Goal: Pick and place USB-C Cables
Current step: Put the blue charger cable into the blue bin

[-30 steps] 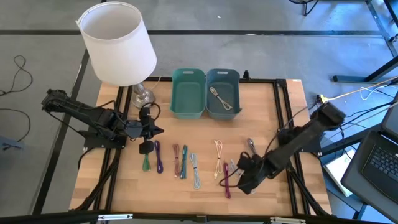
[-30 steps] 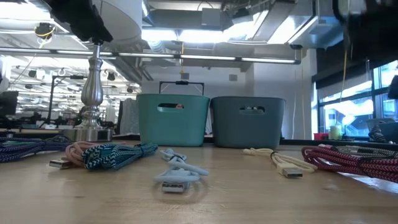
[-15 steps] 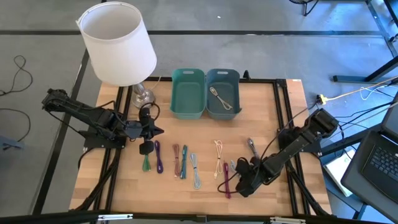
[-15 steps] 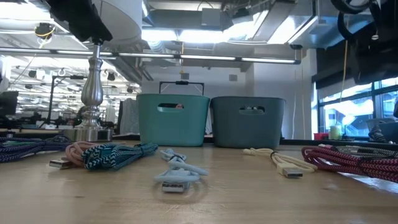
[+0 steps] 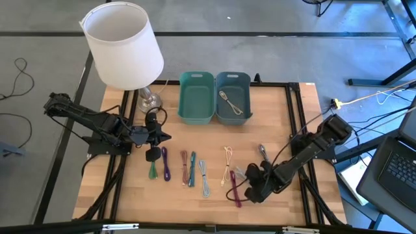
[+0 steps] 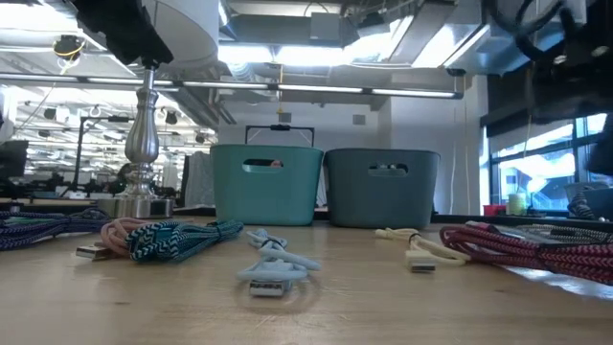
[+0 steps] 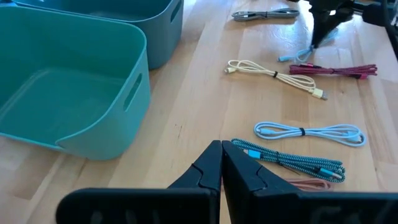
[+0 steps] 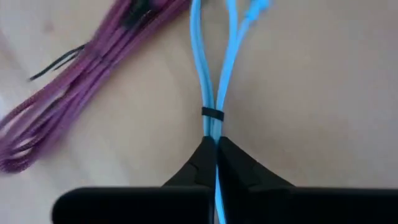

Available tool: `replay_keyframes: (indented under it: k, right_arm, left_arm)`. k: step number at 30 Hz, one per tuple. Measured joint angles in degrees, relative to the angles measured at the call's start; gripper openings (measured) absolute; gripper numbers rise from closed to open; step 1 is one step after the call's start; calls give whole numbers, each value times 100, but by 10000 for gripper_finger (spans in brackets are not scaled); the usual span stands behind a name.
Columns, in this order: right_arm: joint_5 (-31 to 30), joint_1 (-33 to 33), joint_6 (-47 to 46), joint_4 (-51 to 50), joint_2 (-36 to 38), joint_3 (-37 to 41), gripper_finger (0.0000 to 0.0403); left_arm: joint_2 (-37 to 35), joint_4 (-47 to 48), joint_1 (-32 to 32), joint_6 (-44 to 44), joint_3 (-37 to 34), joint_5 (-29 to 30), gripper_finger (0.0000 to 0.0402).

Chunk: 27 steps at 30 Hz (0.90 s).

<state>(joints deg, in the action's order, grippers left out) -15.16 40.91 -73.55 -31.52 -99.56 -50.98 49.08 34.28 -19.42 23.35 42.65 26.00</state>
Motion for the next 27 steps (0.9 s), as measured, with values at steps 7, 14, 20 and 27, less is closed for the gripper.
replay_keyframes:
  k: [7,14,20,27]
  right_arm:
    - [-258,-12,-18,-2964,-32,-1151,1]
    - [-710,22,-100,-5372,-30,-2681,1]
    - [-1539,57,400,-5870,94,-3782,0]
    - [-3362,-140,1328,-5846,253,-4569,0]
  left_arm:
    - [0,0,-1,9,0,-4,4]
    - [0,3,-2,7,0,-7,4]
    - [0,4,0,9,0,-9,3]
    - [11,-9,0,9,-4,-15,4]
